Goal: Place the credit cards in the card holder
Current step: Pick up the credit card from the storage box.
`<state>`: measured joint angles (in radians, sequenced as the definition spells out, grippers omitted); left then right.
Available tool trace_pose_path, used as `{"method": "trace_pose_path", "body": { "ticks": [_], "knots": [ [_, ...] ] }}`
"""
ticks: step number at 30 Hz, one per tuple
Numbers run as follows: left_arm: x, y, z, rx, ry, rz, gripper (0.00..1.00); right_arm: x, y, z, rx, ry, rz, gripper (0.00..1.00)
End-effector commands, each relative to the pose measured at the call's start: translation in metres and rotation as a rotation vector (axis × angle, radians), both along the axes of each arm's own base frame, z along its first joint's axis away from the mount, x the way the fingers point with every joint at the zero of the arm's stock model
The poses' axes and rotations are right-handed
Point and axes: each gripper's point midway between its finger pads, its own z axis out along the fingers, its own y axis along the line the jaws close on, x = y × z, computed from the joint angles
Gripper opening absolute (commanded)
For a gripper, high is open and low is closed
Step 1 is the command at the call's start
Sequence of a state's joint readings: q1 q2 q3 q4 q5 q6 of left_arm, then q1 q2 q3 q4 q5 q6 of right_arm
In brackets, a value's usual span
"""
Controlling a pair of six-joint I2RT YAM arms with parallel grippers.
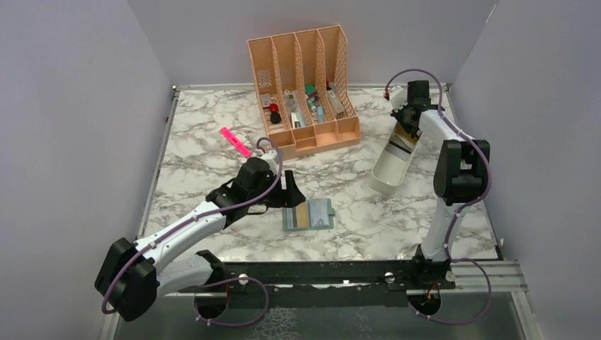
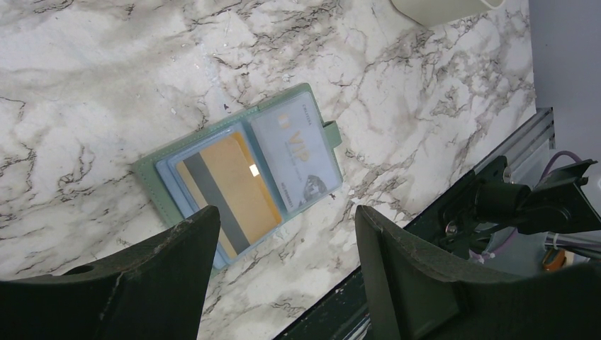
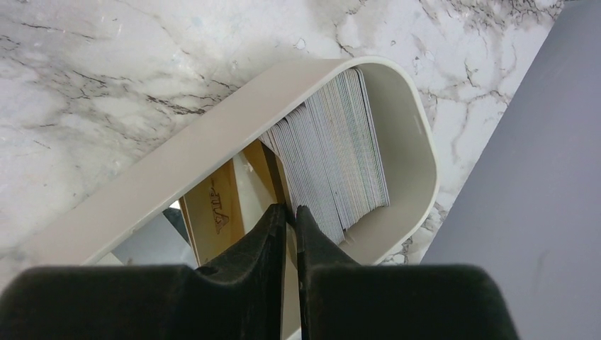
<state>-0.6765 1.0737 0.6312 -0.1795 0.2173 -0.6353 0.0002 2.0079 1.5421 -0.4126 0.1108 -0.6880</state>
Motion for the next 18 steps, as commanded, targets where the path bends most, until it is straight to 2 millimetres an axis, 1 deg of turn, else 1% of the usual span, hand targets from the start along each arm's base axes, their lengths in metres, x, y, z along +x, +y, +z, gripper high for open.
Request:
{"method": "trace_pose_path", "body": {
  "ticks": [1, 4, 7, 11, 13, 18],
  "knots": [
    [0.001, -0.006, 0.008, -0.035, -0.018, -0.015, 0.73, 0.007, 0.002, 0.041, 0.034, -0.078, -0.006, 0.12],
    [0.001, -0.006, 0.009, -0.038, -0.018, -0.014, 0.73, 0.003, 0.003, 0.047, 0.066, -0.080, -0.047, 0.12],
    [0.000, -0.007, 0.009, -0.043, -0.014, -0.017, 0.73, -0.003, 0.011, 0.055, 0.116, -0.060, -0.056, 0.11],
    [-0.001, -0.005, 0.007, -0.040, -0.011, -0.011, 0.73, -0.012, 0.018, 0.068, 0.160, -0.057, -0.073, 0.04],
    [-0.003, -0.006, 0.007, -0.043, -0.004, -0.017, 0.73, -0.018, 0.022, 0.075, 0.182, -0.058, -0.081, 0.01],
    [-0.007, -0.010, 0.010, -0.074, 0.015, -0.033, 0.73, -0.039, 0.041, 0.095, 0.265, -0.053, -0.124, 0.01]
  ]
}}
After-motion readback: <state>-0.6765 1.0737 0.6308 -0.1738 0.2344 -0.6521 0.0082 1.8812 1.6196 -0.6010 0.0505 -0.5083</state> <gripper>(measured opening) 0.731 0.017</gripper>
